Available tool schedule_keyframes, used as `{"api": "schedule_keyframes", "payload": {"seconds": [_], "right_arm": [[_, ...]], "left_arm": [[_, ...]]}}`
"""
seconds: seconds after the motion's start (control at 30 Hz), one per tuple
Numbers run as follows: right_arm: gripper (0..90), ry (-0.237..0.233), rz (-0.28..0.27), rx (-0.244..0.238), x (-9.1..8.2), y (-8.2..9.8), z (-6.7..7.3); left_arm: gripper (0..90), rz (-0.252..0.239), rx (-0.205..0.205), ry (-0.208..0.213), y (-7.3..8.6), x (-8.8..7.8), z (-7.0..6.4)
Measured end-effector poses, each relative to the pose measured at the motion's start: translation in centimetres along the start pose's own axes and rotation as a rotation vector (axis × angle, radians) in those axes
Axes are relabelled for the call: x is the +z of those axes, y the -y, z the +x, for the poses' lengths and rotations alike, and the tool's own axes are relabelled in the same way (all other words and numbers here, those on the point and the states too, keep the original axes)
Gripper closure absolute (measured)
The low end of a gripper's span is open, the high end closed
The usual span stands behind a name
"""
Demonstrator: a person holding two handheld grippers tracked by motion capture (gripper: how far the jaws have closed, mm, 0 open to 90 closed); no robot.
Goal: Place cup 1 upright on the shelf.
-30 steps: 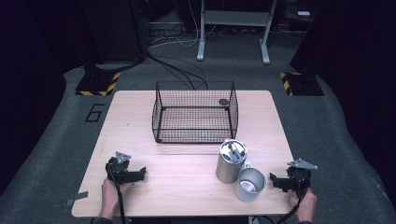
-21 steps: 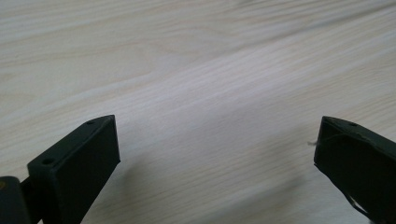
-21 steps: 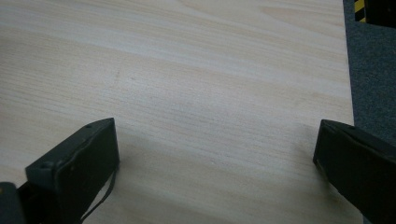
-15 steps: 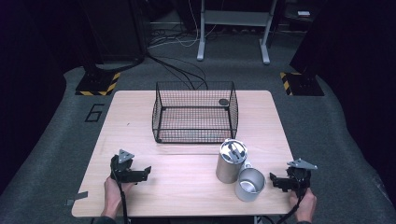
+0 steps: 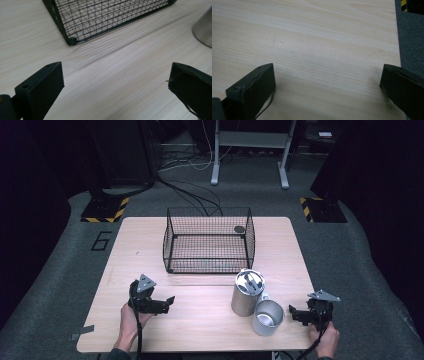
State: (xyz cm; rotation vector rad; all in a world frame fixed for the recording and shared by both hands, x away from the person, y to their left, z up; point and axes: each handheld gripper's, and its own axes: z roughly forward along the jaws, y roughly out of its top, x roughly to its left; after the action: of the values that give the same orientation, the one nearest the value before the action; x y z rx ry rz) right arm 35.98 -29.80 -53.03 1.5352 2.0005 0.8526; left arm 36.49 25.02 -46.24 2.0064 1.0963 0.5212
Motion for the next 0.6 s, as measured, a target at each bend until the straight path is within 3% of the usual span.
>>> {"api": "schedule_keyframes", "payload": {"seconds": [0.47,0.6], "right_arm": [[0.0,0.001,0.001,0.003,0.0,0.0,0.0],[0.0,0.001,0.001,0.003,0.0,0.0,0.0]], "left_arm": [[0.1,-0.04,0.088,0.081,-3.7,0.2,-4.1],[0.1,-0.052,0.085,0.102,-4.4,0.4,-4.6]]}}
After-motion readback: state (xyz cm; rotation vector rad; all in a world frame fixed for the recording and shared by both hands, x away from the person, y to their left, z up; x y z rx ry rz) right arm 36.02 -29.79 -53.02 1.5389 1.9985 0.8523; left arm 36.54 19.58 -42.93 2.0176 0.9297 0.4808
